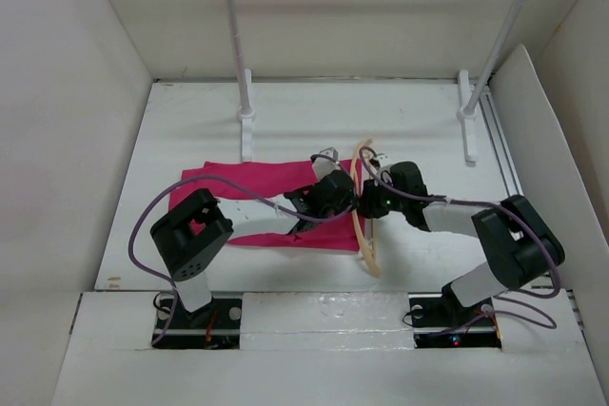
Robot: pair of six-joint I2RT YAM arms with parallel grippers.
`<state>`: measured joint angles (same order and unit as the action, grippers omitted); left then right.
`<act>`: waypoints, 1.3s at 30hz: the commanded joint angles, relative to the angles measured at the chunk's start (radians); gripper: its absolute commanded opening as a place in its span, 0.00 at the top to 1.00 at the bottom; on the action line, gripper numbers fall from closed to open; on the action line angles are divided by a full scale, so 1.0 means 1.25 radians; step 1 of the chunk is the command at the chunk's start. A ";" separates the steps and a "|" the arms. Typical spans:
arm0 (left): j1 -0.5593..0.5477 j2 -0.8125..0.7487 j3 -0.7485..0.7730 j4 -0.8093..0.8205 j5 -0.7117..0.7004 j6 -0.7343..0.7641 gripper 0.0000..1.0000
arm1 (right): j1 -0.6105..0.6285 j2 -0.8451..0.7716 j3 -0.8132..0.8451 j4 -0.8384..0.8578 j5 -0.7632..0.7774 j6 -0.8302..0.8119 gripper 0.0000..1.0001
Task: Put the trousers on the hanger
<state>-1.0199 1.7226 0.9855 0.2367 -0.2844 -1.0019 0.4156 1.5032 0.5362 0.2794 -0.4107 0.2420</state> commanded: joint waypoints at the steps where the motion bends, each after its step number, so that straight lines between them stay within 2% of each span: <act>1: -0.006 -0.006 -0.025 -0.022 0.012 0.015 1.00 | 0.048 0.029 -0.002 0.049 -0.009 0.042 0.69; 2: -0.006 -0.007 -0.030 -0.025 0.009 0.019 1.00 | 0.055 0.031 -0.012 0.056 -0.015 0.052 0.88; 4: -0.006 -0.011 -0.035 -0.031 0.004 0.023 1.00 | 0.055 0.022 -0.021 0.079 -0.026 0.071 1.00; 10: 0.001 -0.021 -0.057 -0.037 0.019 0.063 1.00 | -0.051 -0.060 0.008 0.021 -0.075 0.054 1.00; 16: 0.001 -0.059 -0.089 -0.072 -0.014 0.096 1.00 | -0.147 -0.126 0.110 -0.179 -0.080 -0.046 1.00; 19: 0.001 -0.069 -0.091 -0.098 -0.040 0.122 1.00 | -0.227 -0.143 0.123 -0.220 -0.112 -0.082 1.00; 27: 0.076 -0.122 -0.153 -0.132 -0.049 0.135 1.00 | -0.458 -0.177 0.163 -0.395 -0.140 -0.211 1.00; 31: 0.083 -0.162 -0.177 -0.145 -0.068 0.157 1.00 | -0.551 -0.174 0.145 -0.404 -0.163 -0.239 1.00; 39: 0.083 -0.191 -0.180 -0.167 -0.073 0.163 1.00 | -0.571 -0.117 0.136 -0.361 -0.193 -0.238 1.00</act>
<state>-0.9211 1.4986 0.7933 0.1665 -0.3172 -0.8795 -0.2996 1.3449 0.6918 -0.2264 -0.6128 -0.0322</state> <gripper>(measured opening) 0.080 0.028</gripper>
